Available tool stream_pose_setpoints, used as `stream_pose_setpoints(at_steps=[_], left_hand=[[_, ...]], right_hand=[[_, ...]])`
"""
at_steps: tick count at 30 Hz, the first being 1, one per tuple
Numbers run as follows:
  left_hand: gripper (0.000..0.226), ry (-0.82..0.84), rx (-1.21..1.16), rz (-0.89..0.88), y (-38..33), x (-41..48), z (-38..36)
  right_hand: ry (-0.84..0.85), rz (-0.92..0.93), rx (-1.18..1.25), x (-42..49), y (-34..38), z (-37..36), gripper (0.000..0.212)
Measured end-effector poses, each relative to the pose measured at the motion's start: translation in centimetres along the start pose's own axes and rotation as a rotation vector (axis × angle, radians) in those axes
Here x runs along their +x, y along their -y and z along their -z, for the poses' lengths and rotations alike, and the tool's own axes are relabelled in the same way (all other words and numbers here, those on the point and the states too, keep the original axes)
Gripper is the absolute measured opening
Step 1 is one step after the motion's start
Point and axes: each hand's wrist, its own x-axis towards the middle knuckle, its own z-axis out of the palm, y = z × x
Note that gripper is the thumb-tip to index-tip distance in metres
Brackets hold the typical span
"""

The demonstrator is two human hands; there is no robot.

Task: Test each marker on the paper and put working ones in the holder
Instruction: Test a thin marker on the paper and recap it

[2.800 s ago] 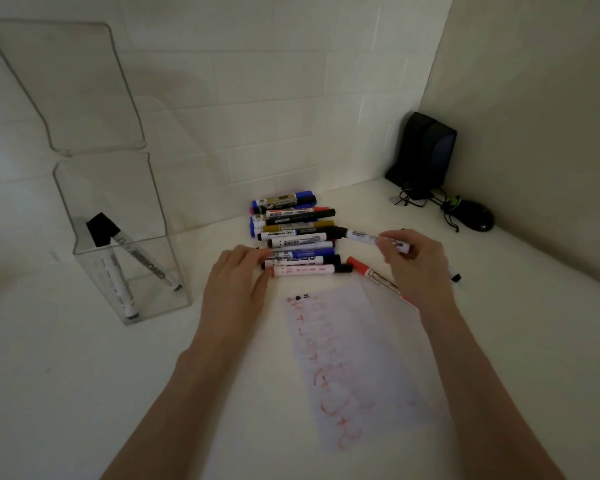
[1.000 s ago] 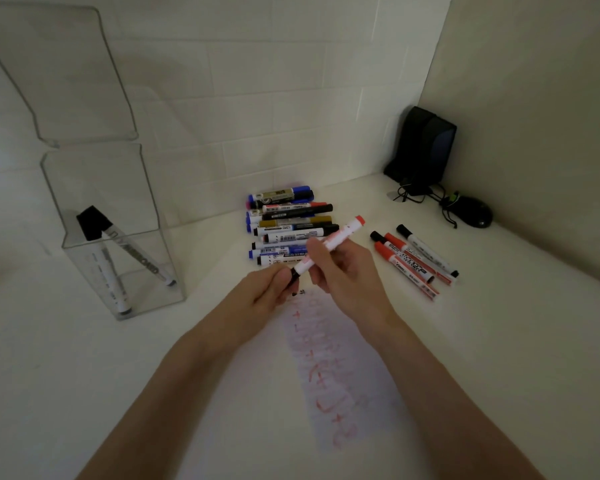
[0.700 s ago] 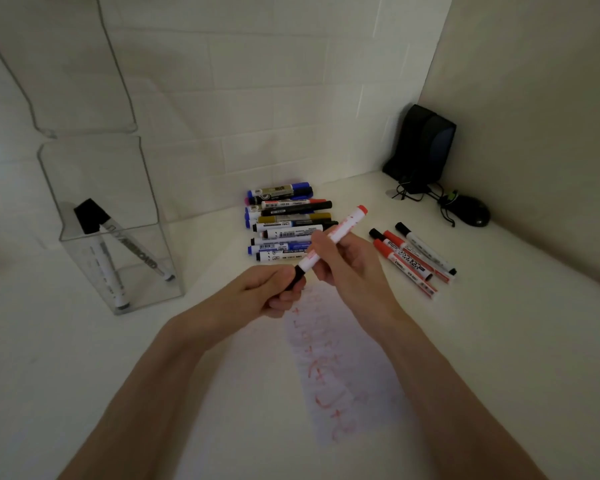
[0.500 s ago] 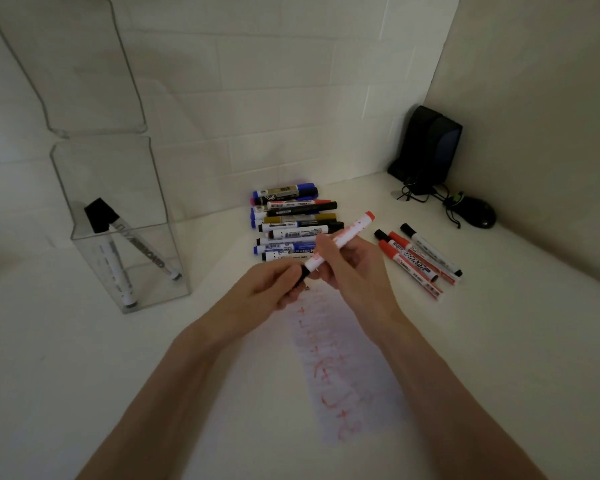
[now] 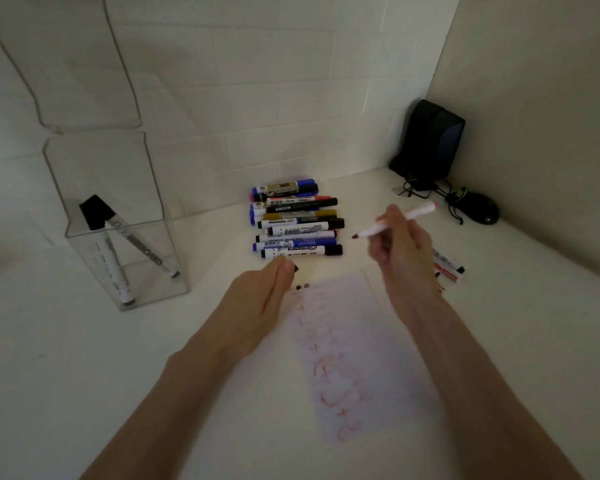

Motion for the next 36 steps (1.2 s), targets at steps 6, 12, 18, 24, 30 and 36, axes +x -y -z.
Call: stream_pose_setpoints(at_steps=[6,12,18,24,30,36], left_hand=[[0.017,-0.146,0.055,0.090,1.4,1.0,0.4],[0.032,-0.023,0.159,0.256,1.6,0.9,1.2],[0.052,0.020,0.275,0.246,1.3,0.7,1.0],[0.053,0.027,0.309,0.254,1.6,0.9,0.6],[0.053,0.048,0.280,0.247,1.7,0.9,0.9],[0.048,0.051,0.244,0.227,1.6,0.8,0.9]], right_hand=[[0.103,-0.072,-0.178,-0.7,-1.0,-1.1,0.016],[0.106,-0.076,-0.378,-1.7,-2.6,-2.9,0.024],[0.106,0.001,-0.510,-2.0,-3.6,-4.7,0.017],[0.065,0.013,-0.534,-1.8,-4.3,-5.0,0.031],[0.051,0.031,-0.564,-1.8,-4.6,-5.1,0.027],[0.087,0.014,-0.599,-1.8,-4.9,-5.1,0.022]])
